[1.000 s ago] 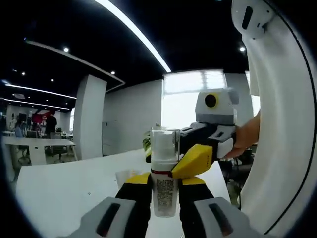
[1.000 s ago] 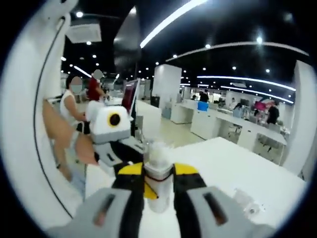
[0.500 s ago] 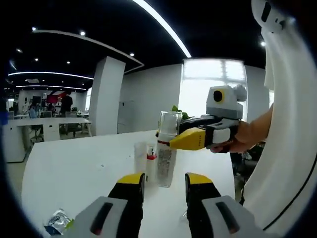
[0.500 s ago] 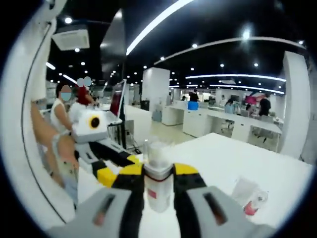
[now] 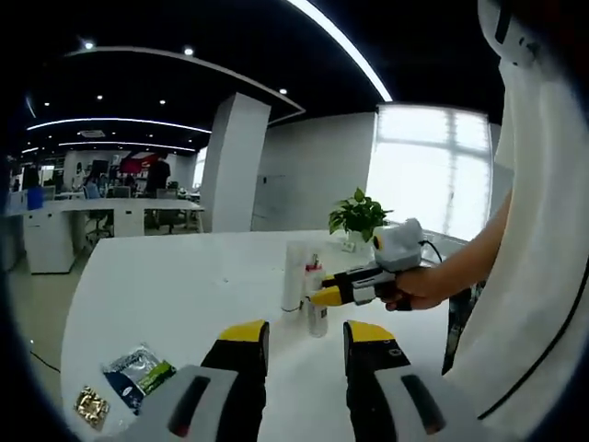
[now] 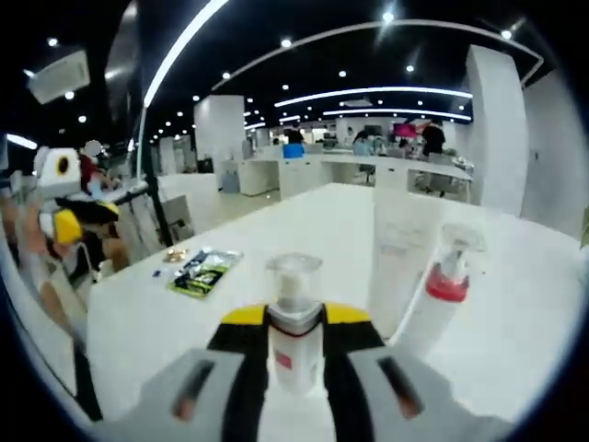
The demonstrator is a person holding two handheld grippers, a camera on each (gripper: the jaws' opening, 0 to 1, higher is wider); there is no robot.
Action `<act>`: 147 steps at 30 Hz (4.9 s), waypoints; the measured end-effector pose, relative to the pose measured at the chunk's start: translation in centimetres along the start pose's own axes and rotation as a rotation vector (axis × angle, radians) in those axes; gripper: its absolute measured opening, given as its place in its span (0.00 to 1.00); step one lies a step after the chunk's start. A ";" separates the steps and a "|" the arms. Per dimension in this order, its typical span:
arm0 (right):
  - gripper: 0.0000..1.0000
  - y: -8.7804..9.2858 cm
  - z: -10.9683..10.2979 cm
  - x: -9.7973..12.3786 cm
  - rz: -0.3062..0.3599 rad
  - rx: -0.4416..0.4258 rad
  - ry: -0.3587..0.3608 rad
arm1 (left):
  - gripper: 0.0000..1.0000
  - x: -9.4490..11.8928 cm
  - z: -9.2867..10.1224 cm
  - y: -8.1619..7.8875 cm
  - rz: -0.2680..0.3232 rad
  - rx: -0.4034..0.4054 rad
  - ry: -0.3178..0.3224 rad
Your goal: Arrange the skincare products in the storage area until every visible bottle or jar stands upright without overlapping.
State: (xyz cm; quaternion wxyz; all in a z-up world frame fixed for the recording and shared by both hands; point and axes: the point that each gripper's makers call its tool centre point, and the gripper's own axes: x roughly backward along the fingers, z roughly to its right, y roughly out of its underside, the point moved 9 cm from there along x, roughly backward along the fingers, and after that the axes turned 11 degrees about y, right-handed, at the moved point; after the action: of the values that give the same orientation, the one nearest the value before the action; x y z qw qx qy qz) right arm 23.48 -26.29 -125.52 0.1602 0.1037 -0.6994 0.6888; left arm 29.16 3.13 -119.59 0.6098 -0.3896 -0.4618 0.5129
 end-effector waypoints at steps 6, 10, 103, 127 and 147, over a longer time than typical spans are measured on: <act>0.19 0.6 0.7 -1.4 0.003 0.013 0.017 | 0.33 1.1 0.2 0.4 0.011 0.015 -0.044; 0.19 1.1 1.0 -2.0 0.026 0.003 0.026 | 0.33 1.2 0.2 0.8 0.003 0.030 -0.062; 0.22 3.6 4.6 -3.8 -0.217 0.073 0.081 | 0.31 2.9 0.6 2.3 -0.038 0.054 -0.133; 0.31 4.2 4.1 0.0 -0.231 -0.046 0.089 | 0.31 1.2 1.3 3.0 -0.076 0.093 -0.054; 0.31 9.7 1.1 9.3 -0.393 0.493 -0.428 | 0.32 -4.8 7.1 3.0 -0.181 0.153 0.014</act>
State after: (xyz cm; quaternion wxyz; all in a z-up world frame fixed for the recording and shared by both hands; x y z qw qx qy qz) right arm 11.23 -26.37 -131.17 0.1100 0.4127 -0.4971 0.7553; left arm 21.30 -1.03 -121.35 0.6846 -0.3024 -0.4505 0.4869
